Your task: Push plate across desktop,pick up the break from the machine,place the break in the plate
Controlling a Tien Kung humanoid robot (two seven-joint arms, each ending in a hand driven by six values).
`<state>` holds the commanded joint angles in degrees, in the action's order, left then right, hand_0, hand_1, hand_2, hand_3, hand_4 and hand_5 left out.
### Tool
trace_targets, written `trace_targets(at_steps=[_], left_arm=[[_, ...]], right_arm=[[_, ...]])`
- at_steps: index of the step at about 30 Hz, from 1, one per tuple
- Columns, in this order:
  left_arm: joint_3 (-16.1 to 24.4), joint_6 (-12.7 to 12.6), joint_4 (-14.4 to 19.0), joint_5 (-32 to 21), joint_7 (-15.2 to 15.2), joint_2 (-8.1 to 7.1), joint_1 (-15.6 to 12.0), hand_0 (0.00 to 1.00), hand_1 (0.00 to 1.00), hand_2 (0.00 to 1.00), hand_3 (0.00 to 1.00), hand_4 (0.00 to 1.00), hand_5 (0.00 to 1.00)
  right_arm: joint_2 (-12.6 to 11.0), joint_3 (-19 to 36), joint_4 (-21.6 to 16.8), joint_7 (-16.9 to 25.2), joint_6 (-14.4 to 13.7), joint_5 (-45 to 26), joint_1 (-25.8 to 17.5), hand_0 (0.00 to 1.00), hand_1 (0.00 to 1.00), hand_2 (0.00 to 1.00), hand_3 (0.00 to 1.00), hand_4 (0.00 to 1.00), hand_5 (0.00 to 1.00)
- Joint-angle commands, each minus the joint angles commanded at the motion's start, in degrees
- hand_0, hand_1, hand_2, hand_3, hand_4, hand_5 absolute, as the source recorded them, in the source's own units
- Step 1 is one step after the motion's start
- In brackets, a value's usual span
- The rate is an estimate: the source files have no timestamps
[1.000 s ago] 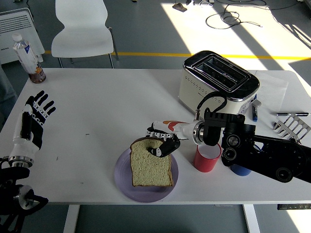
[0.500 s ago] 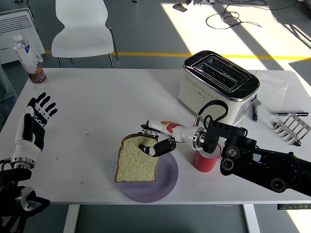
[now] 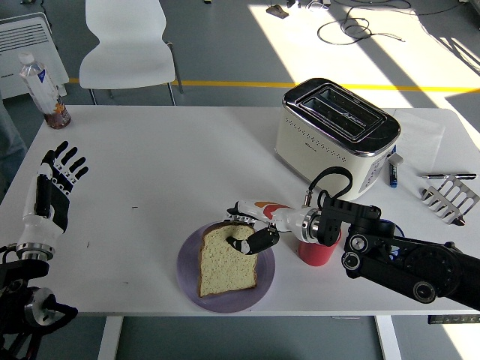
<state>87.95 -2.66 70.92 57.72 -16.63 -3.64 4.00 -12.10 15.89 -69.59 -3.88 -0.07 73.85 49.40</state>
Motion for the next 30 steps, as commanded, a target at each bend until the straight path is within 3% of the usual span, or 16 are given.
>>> trace_targets(at_steps=[5, 6, 11, 12, 13, 17, 18, 23, 24, 30], left_arm=[[-0.08, -0.06, 0.00, -0.06, -0.15, 0.15, 0.01, 0.765, 0.804, 0.897, 0.910, 0.551, 0.998], [-0.07, -0.07, -0.01, -0.05, -0.18, 0.16, 0.03, 0.765, 0.803, 0.895, 0.907, 0.548, 0.998], [0.14, -0.18, -0.25, -0.14, -0.48, 0.22, 0.00, 0.765, 0.803, 0.895, 0.907, 0.548, 0.998], [0.16, -0.18, -0.25, -0.15, -0.50, 0.22, -0.02, 0.767, 0.805, 0.896, 0.911, 0.541, 0.998], [0.19, -0.20, -0.22, -0.17, -0.53, 0.24, -0.05, 0.767, 0.805, 0.896, 0.911, 0.541, 0.998], [0.16, -0.28, -0.14, -0.22, -0.67, 0.32, 0.06, 0.767, 0.805, 0.896, 0.911, 0.541, 0.998], [0.16, -0.29, -0.13, -0.22, -0.68, 0.33, 0.08, 0.772, 0.812, 0.896, 0.911, 0.535, 0.998], [0.11, -0.34, -0.02, -0.29, -0.82, 0.34, 0.16, 0.772, 0.812, 0.896, 0.911, 0.535, 0.998], [0.12, -0.34, -0.01, -0.29, -0.84, 0.34, 0.17, 0.788, 0.830, 0.900, 0.917, 0.522, 0.998], [0.24, -0.38, -0.03, -0.31, -0.89, 0.34, 0.14, 0.806, 0.851, 0.907, 0.915, 0.520, 0.998]], right_arm=[[0.98, 0.48, 2.04, 0.37, 0.23, 1.96, 0.21, 0.475, 0.482, 0.526, 0.559, 0.322, 0.174], [1.07, 0.49, 2.26, 0.42, 0.39, 2.03, 0.19, 0.535, 0.563, 0.612, 0.641, 0.412, 0.193], [1.48, 0.16, 3.71, 0.28, 2.25, 2.67, -0.10, 0.535, 0.563, 0.612, 0.641, 0.412, 0.193], [1.53, 0.15, 3.86, 0.27, 2.34, 2.76, -0.12, 0.671, 0.705, 0.731, 0.753, 0.482, 0.221], [1.68, 0.20, 4.23, 0.25, 2.53, 2.98, -0.14, 0.671, 0.705, 0.731, 0.753, 0.482, 0.221], [2.28, 0.71, 5.52, 1.00, 1.40, 4.25, -0.18, 0.671, 0.705, 0.731, 0.753, 0.482, 0.221], [2.31, 0.76, 5.61, 1.07, 1.29, 4.27, -0.18, 0.732, 0.749, 0.815, 0.825, 0.559, 0.262], [2.72, 1.12, 6.86, 1.98, 0.29, 5.42, -0.16, 0.732, 0.749, 0.815, 0.825, 0.559, 0.262], [2.73, 1.16, 6.94, 2.06, 0.29, 5.48, -0.18, 0.802, 0.792, 0.897, 0.892, 0.639, 0.314], [2.70, 1.44, 7.39, 2.64, -0.48, 6.31, -0.49, 0.811, 0.797, 0.911, 0.907, 0.666, 0.336]])
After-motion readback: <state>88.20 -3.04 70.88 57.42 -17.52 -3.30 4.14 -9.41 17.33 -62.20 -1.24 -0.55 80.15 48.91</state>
